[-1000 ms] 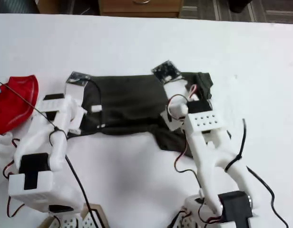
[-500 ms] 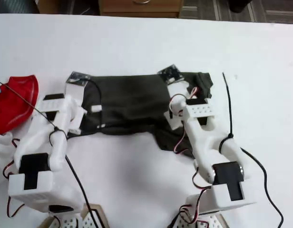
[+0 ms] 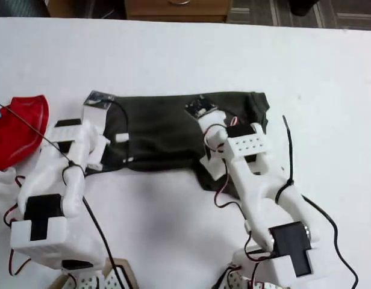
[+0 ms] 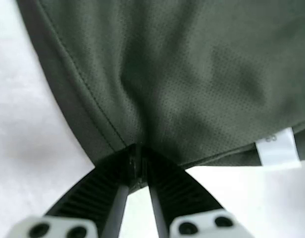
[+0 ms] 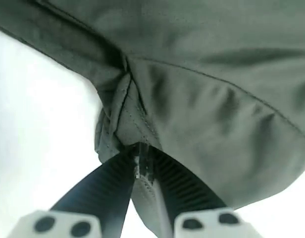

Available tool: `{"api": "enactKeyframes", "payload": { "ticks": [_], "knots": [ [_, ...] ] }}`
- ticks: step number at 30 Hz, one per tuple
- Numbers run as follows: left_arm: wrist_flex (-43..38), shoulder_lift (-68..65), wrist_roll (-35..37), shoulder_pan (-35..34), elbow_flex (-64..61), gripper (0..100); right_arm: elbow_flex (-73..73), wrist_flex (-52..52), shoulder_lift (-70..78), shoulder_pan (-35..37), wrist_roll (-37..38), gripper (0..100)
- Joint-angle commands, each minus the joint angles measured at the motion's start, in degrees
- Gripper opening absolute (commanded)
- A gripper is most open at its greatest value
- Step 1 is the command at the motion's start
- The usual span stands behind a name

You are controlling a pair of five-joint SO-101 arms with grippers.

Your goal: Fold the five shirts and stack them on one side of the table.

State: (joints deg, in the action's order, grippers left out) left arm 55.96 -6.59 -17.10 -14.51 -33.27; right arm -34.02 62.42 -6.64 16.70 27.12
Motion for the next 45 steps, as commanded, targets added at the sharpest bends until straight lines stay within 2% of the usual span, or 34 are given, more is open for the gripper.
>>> {"api": "enactKeyframes", "payload": {
  "ticks": [1,8,12,17,27,29,32,34,39,45],
  "knots": [
    [-0.70,-0.09,0.53,-0.53,-0.04,3,2.64,-1.36,-3.12,-1.01,1.14,1.9],
    [-0.70,-0.09,0.53,-0.53,-0.04,3,2.55,-5.58,2.68,-2.59,1.14,1.9],
    [-0.70,-0.09,0.44,-0.53,-0.04,3,2.29,0.31,5.85,2.95,1.14,1.9],
    [-0.70,-0.09,0.44,-0.53,-0.04,3,1.41,5.58,1.63,8.48,1.14,1.9],
    [-0.70,-0.09,0.44,-0.53,-0.04,3,-6.33,7.34,-10.95,-0.13,1.76,2.2],
    [-0.70,-0.09,0.44,-0.53,-0.04,3,-8.00,9.27,-13.32,-0.13,1.76,5.1],
    [-0.70,-0.09,0.44,-0.53,-0.04,3,-9.85,10.59,-15.08,1.36,1.93,19.7],
    [-0.70,-0.09,0.44,-0.53,-0.04,3,-10.81,10.33,-15.08,2.95,4.84,29.1],
    [-0.70,-0.09,0.44,-0.53,-0.04,3,-13.36,7.34,-15.08,4.18,8.88,26.2],
    [-0.70,-0.09,0.44,-0.53,-0.04,3,-16.62,-0.48,-14.99,-0.13,11.96,25.2]
  ]
}}
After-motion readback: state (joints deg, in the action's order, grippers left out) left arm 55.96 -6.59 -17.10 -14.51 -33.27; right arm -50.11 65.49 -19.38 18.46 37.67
